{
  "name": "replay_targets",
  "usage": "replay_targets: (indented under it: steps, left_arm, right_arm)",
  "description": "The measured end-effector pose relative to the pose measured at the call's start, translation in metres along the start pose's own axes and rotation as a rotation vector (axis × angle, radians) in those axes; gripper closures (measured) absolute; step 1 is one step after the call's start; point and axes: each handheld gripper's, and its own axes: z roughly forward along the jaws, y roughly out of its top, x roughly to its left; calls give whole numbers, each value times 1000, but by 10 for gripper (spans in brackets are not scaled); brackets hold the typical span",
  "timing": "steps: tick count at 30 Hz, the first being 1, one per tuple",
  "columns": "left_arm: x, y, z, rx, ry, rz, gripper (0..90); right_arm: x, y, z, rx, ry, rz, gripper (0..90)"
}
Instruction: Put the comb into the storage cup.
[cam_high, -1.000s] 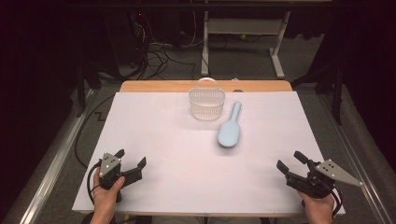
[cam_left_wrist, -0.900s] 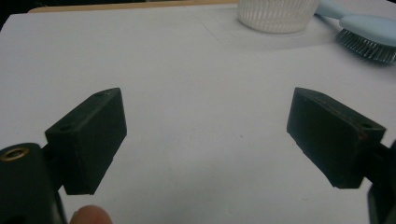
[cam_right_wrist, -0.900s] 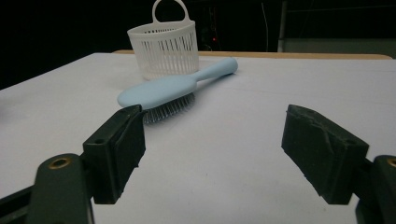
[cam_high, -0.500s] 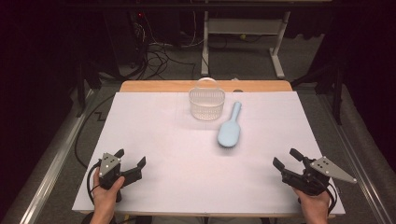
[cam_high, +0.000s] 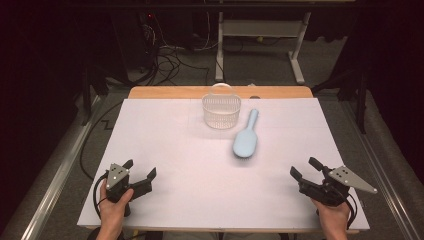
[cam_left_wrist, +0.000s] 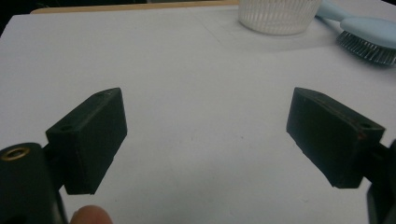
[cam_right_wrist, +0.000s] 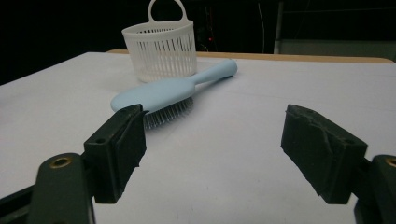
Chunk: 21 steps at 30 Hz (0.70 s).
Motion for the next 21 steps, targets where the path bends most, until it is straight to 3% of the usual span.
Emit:
replay_targets:
  steps: [7,8,21]
  left_arm:
    - [1,0,0,-4,0,-2,131]
    - [1,0,0,-5,0,1,131]
    - [0,1,1,-9,-6,2,130]
  right_arm:
    - [3,1,1,-6,21,1,250]
    - [3,1,1,-14,43,2,234]
    - [4,2,2,-15,35,9,195]
